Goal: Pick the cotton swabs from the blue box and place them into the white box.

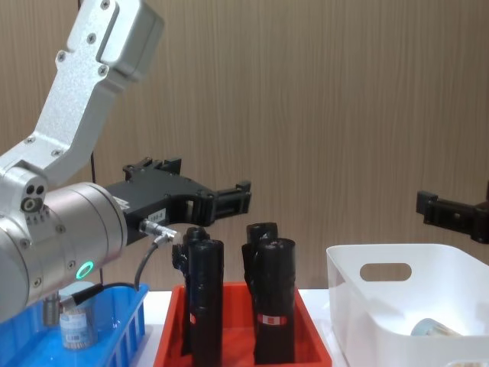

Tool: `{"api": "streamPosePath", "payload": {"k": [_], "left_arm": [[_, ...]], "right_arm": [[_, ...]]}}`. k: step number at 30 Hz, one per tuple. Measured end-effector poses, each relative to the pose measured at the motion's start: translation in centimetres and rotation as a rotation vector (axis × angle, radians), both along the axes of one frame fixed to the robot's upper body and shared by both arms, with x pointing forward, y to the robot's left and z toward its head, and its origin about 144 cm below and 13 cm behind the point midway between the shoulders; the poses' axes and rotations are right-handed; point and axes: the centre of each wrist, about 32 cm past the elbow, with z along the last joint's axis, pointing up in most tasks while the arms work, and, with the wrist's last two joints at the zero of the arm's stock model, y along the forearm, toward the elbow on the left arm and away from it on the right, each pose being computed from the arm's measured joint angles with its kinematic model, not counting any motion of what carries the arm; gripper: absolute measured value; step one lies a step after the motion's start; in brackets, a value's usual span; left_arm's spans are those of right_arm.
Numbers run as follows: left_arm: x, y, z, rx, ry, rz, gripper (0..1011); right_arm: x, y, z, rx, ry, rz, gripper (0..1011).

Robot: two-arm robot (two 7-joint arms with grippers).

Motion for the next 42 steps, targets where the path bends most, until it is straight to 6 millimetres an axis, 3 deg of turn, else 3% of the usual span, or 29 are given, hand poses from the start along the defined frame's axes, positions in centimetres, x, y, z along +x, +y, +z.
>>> {"api": "streamPosePath", "payload": {"k": [24, 42], "left_arm": [[-0.6, 1.3, -0.1, -0.047, 0.089, 0.044, 1004], [-0.2, 5.0, -1.6, -0.148, 0.212, -0.009, 1004]], "right_arm": [[0.0, 0.0, 0.0, 0.000, 0.000, 0.000, 1002], [0.0, 0.0, 0.0, 0.000, 0.000, 0.000, 1002]]}}
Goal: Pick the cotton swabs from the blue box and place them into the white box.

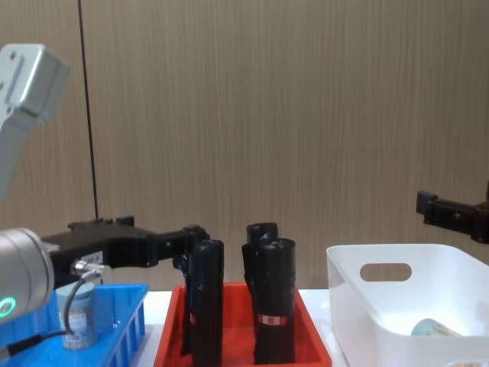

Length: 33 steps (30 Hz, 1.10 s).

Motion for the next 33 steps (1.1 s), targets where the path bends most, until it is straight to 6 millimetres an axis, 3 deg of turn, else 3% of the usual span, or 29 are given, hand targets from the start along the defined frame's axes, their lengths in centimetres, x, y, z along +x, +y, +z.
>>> {"api": "streamPosePath", "payload": {"k": [13, 33], "left_arm": [[1.6, 2.4, -1.0, -0.042, 0.042, -0.079, 1004], [4.8, 3.8, -1.9, -0.021, 0.142, -0.150, 1004]], "right_arm": [[0.0, 0.0, 0.0, 0.000, 0.000, 0.000, 1002], [0.0, 0.0, 0.0, 0.000, 0.000, 0.000, 1002]]}}
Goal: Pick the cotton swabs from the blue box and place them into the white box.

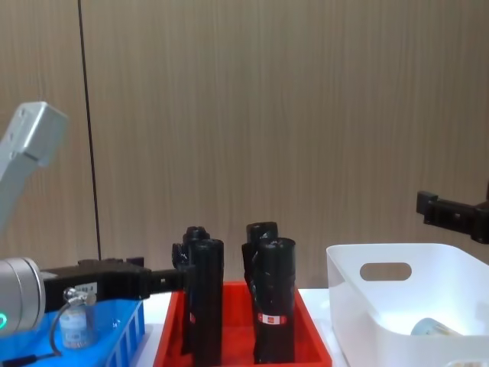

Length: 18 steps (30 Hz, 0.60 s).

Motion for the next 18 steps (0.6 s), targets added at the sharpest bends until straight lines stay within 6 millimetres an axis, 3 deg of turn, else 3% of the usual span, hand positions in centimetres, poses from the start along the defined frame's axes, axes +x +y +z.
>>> {"api": "streamPosePath", "payload": {"k": [18], "left_arm": [[2.7, 0.4, -1.0, 0.050, 0.062, -0.037, 1004]], "right_arm": [[0.0, 0.0, 0.0, 0.000, 0.000, 0.000, 1001]]}}
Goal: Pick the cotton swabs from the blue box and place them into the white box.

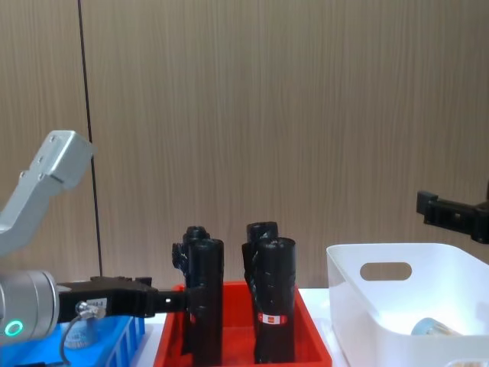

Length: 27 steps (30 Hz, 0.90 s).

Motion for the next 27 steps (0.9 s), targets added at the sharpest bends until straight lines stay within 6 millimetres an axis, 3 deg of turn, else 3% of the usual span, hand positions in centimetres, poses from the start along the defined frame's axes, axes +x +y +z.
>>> {"api": "streamPosePath", "payload": {"k": [27], "left_arm": [[3.7, -0.9, -0.8, 0.054, -0.050, -0.061, 1004]], "right_arm": [[0.0, 0.0, 0.0, 0.000, 0.000, 0.000, 1002]]}}
